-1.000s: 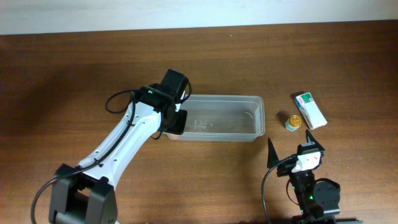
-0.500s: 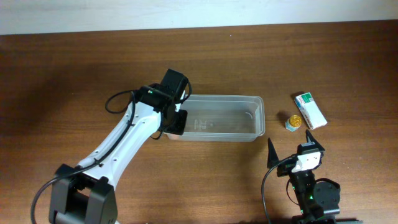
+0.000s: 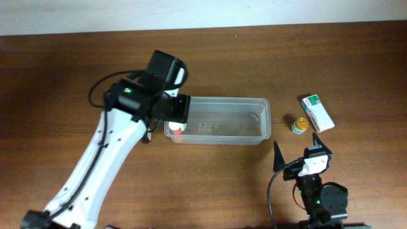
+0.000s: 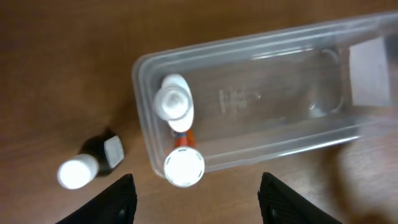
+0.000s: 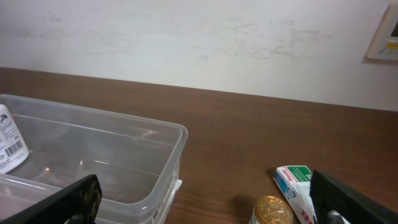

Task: Pack container
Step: 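Release the tube and move the left gripper to the dark bottle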

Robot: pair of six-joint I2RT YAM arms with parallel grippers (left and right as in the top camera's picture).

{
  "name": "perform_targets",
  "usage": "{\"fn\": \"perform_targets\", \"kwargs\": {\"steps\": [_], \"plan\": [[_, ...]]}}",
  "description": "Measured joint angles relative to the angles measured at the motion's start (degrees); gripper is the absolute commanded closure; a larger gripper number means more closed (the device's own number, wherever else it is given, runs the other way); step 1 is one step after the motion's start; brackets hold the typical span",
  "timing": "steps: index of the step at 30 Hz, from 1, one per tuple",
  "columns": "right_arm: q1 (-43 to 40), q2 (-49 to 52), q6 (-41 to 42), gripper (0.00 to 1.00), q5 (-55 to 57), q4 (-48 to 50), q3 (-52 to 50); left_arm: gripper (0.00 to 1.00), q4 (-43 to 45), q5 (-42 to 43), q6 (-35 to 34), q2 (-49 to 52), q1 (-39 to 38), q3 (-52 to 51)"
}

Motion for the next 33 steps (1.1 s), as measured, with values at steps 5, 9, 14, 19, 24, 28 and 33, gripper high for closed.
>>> {"fn": "perform_targets", "kwargs": {"steps": [5,9,14,19,24,28,33], "plan": [[0.0,0.0,0.0,0.02,0.0,0.0,0.0,0.35,-4.6,-1.4,0.0,-0.4,4.8,0.4],[0.0,0.0,0.0,0.02,0.0,0.0,0.0,0.36,-5.8,-2.4,0.0,-0.4,9.6,0.4],[0.0,0.0,0.0,0.02,0.0,0.0,0.0,0.36,-5.8,-2.7,0.0,-0.2,14.1,-0.1],[0.0,0.0,0.0,0.02,0.0,0.0,0.0,0.35,-2.9,-2.6,0.0,0.6,14.8,-4.9],[0.0,0.0,0.0,0.02,0.0,0.0,0.0,0.35,4.4,-2.5,0.0,1.7,14.8,-13.4],[0.0,0.0,0.0,0.02,0.0,0.0,0.0,0.35,8.2,-2.3,-0.5,2.0,14.8,-18.5],[0.0,0.0,0.0,0.02,0.0,0.0,0.0,0.34,13.3,-2.1,-1.3,2.0,14.9,-23.2]]}}
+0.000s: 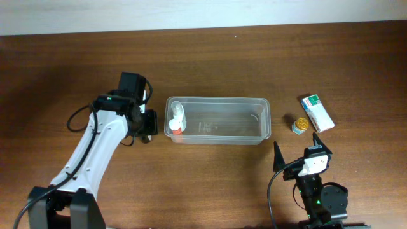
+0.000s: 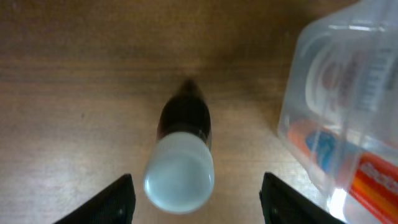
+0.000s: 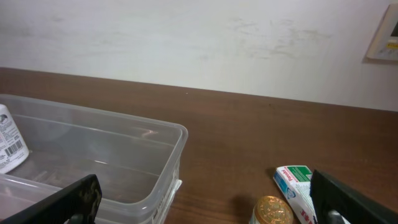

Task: Pack container
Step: 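Release the tube and move the left gripper to the dark bottle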

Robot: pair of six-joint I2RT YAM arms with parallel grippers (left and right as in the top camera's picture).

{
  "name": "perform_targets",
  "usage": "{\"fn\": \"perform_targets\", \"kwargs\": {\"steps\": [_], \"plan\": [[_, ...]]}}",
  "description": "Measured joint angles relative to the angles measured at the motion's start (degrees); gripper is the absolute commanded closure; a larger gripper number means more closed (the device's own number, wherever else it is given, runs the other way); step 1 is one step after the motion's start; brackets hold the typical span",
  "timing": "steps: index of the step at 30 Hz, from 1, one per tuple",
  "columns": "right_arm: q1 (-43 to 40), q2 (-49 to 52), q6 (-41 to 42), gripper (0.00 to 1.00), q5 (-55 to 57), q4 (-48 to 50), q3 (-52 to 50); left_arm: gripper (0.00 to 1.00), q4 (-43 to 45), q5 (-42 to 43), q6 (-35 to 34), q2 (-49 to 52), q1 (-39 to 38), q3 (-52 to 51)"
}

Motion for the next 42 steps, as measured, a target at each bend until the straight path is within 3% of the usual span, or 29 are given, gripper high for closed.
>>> {"fn": "perform_targets", "kwargs": {"steps": [21,25,29,34,38,42], "plan": [[0.0,0.0,0.0,0.02,0.0,0.0,0.0,0.36,6.7,0.6,-1.4,6.9,2.0,-3.3],[0.0,0.0,0.0,0.02,0.0,0.0,0.0,0.49,6.7,0.9,-2.0,7.3,3.8,-3.4],[0.0,0.0,0.0,0.02,0.0,0.0,0.0,0.52,6.7,0.8,-1.9,7.3,4.6,-3.4],[0.0,0.0,0.0,0.02,0.0,0.0,0.0,0.84,6.7,1.3,-2.0,7.3,4.6,-3.4],[0.0,0.0,0.0,0.02,0.0,0.0,0.0,0.86,6.8,1.2,-1.9,7.3,4.6,-3.3],[0.0,0.0,0.0,0.02,0.0,0.0,0.0,0.97,6.8,1.2,-1.6,7.3,4.6,-3.3]]}}
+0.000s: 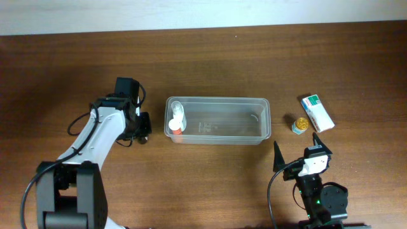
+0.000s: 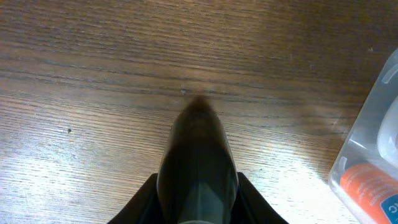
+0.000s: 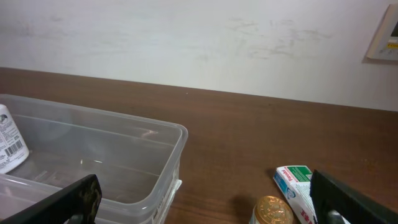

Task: Pack container
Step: 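Release the tube and move the left gripper to the dark bottle, then grasp the dark white-capped bottle with the left gripper and lift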

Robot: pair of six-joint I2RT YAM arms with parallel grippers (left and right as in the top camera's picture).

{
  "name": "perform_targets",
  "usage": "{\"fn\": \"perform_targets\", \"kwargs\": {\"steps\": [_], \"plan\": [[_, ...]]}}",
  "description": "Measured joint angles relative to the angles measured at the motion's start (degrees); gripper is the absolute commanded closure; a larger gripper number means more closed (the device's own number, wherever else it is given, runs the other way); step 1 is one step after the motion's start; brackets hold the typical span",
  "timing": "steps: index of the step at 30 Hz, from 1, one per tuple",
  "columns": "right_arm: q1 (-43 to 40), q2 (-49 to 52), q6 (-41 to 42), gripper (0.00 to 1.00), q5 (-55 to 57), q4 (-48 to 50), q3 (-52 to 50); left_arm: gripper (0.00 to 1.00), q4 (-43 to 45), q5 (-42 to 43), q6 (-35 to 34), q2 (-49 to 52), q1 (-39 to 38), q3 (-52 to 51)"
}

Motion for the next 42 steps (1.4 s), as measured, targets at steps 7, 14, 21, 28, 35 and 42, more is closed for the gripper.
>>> {"fn": "perform_targets", "kwargs": {"steps": [7,14,21,28,35,42], "plan": [[0.0,0.0,0.0,0.02,0.0,0.0,0.0,0.98,-7.9,0.0,3.7,-1.0,0.0,6.7],[0.0,0.0,0.0,0.01,0.0,0.0,0.0,1.0,-10.3,1.4,7.7,-10.2,0.0,24.3],[0.0,0.0,0.0,0.02,0.0,0.0,0.0,0.99,-9.7,11.2,16.2,-17.2,-0.4,35.2],[0.0,0.0,0.0,0.02,0.0,0.0,0.0,0.99,-8.8,18.3,30.4,-17.7,-8.5,35.9],[0.0,0.0,0.0,0.02,0.0,0.0,0.0,0.99,-9.2,20.0,44.7,-15.5,-20.4,35.9],[0.0,0.0,0.0,0.02,0.0,0.0,0.0,1.0,-11.1,17.6,52.8,-10.8,-29.5,35.9]]}}
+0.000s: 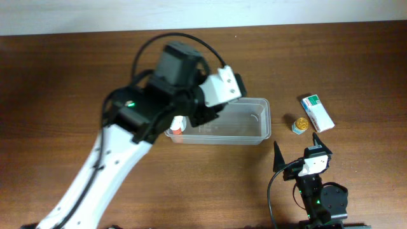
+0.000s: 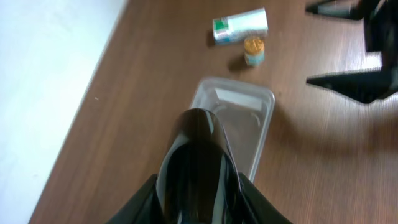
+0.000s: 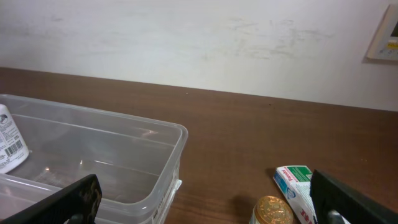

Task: Pack container
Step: 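Grasp the dark white-capped bottle with the left gripper and lift, then lower the dark bottle into the container's middle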

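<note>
My left gripper [image 2: 198, 190] is shut on a dark bottle [image 2: 198, 155] and hangs high over the table. The clear plastic container [image 2: 249, 134] lies below and beyond the bottle. In the overhead view the left arm [image 1: 172, 95] covers the container's [image 1: 241, 121] left part and hides the dark bottle. A white bottle with an orange label [image 1: 177, 126] stands in the container's left end. A gold-capped jar [image 1: 299, 124] and a green-and-white box [image 1: 317, 112] lie to the right of the container. My right gripper [image 3: 202, 208] stands open near the front edge, facing the container [image 3: 93, 155].
The jar [image 3: 272, 210] and the box [image 3: 293, 183] sit between the right gripper's fingers and the container's right end. A white wall [image 3: 199, 43] bounds the table's far side. The right arm's base [image 1: 321, 197] stands at the front right.
My left gripper was down at the table, left of the container, shut on the dark bottle. Now it holds that bottle high above the container. The right arm has not moved.
First my left gripper was open over the container's left end, with the dark bottle lying on the table beside it. Then its open fingers stood either side of that bottle, then shut on it. Now the bottle is off the table, above the container.
</note>
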Robot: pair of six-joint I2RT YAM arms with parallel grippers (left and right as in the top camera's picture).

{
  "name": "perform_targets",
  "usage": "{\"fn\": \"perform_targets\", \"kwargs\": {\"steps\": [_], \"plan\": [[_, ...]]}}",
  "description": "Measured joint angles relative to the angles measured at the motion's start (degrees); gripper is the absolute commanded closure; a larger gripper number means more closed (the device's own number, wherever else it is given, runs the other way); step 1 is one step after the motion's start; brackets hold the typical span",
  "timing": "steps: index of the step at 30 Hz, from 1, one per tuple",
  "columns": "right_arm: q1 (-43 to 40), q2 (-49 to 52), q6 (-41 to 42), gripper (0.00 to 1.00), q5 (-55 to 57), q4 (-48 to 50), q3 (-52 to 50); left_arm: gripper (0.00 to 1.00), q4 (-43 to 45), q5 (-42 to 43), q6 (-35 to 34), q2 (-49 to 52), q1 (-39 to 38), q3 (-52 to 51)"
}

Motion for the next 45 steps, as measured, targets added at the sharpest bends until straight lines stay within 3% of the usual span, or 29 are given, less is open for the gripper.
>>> {"fn": "perform_targets", "kwargs": {"steps": [12,33,40,45], "plan": [[0.0,0.0,0.0,0.02,0.0,0.0,0.0,1.0,-4.4,-11.7,4.4,12.6,-4.2,0.0],[0.0,0.0,0.0,0.02,0.0,0.0,0.0,1.0,-8.2,-15.8,5.7,26.7,1.4,0.0],[0.0,0.0,0.0,0.02,0.0,0.0,0.0,1.0,-8.2,-15.8,-1.7,27.1,1.3,0.0],[0.0,0.0,0.0,0.02,0.0,0.0,0.0,1.0,-8.2,-15.8,-14.6,27.1,1.3,0.0]]}}
